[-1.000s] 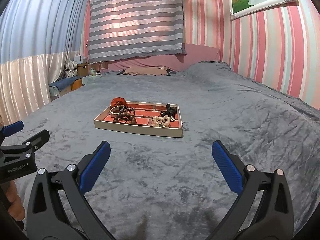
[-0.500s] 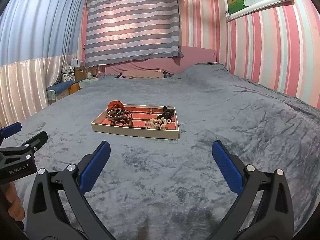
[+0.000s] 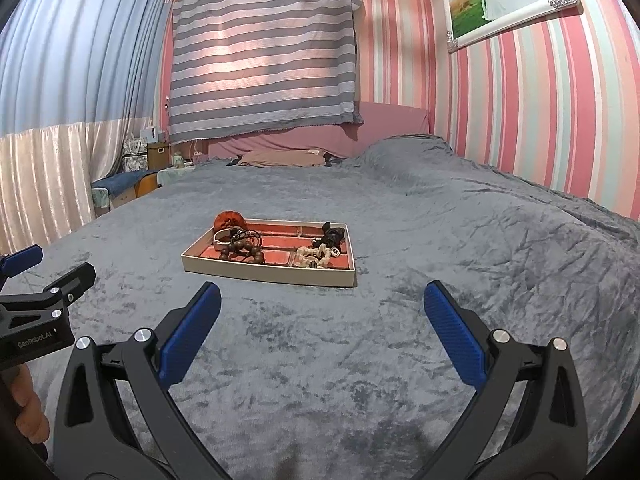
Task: Organize jewelry
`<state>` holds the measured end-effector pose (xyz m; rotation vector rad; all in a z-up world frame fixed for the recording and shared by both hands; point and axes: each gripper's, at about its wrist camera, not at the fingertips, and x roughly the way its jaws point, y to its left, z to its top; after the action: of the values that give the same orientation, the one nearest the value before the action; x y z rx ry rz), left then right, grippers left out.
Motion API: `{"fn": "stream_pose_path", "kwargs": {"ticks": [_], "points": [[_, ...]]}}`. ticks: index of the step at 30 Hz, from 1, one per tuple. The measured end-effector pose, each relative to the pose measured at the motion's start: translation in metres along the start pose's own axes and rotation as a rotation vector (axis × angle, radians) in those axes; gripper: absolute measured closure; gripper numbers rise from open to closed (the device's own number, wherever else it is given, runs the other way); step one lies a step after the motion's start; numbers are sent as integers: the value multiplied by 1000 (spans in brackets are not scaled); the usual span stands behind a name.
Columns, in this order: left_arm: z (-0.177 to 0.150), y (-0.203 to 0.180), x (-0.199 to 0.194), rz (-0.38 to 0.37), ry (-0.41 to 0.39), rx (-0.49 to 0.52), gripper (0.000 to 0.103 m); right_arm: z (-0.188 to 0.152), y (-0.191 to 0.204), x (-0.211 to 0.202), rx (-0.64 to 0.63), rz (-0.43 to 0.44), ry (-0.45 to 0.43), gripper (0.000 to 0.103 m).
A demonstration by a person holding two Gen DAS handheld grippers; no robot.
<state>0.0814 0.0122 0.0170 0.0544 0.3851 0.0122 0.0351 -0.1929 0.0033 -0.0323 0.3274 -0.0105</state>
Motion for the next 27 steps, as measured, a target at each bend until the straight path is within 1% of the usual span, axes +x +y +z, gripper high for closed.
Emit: {"fn": "stream_pose_path", "kwargs": {"ticks": [5,19,27], "points": [[1,0,2,-1,-7,1,5,1,0,-2,-3,-5,-15,4],[3,-2,-1,4,-31,5,5,1,0,-3,-2,-5,-18,4],[2,-2,-1,-2,-26,10,5,1,1,-2,2,-5,-16,4]]}}
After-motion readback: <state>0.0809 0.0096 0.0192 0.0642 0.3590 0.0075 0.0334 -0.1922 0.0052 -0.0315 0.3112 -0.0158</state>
